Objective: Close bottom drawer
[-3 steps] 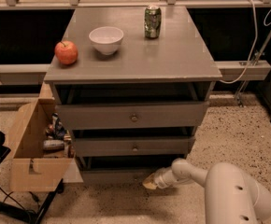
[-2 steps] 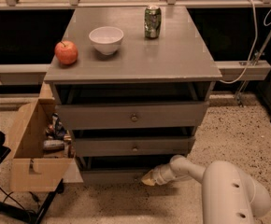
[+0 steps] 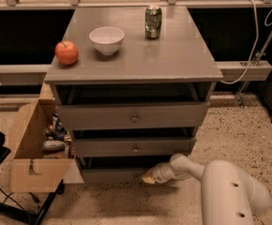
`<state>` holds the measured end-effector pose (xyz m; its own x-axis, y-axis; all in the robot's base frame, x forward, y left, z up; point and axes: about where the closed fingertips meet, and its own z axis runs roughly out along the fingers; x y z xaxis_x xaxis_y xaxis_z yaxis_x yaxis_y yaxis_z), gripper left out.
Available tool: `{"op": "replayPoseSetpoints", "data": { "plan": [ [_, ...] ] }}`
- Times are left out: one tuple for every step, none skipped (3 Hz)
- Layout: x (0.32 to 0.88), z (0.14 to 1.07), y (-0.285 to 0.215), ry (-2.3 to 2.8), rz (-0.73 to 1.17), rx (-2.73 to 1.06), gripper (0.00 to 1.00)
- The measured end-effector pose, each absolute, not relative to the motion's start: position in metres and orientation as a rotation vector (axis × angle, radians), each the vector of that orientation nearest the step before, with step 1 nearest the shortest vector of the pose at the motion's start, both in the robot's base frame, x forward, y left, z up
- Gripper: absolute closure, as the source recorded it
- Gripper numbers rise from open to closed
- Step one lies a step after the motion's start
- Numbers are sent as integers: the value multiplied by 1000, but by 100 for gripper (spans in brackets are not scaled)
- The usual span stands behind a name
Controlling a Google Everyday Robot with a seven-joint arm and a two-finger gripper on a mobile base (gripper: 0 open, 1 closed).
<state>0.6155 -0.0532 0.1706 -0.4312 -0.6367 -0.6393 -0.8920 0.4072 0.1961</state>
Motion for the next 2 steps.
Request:
{"op": "replayPoseSetpoints", "data": {
  "plan": [
    [614, 169, -51, 2198, 729, -1303, 35],
    [612, 168, -49, 2198, 734, -1306, 12]
  ]
}}
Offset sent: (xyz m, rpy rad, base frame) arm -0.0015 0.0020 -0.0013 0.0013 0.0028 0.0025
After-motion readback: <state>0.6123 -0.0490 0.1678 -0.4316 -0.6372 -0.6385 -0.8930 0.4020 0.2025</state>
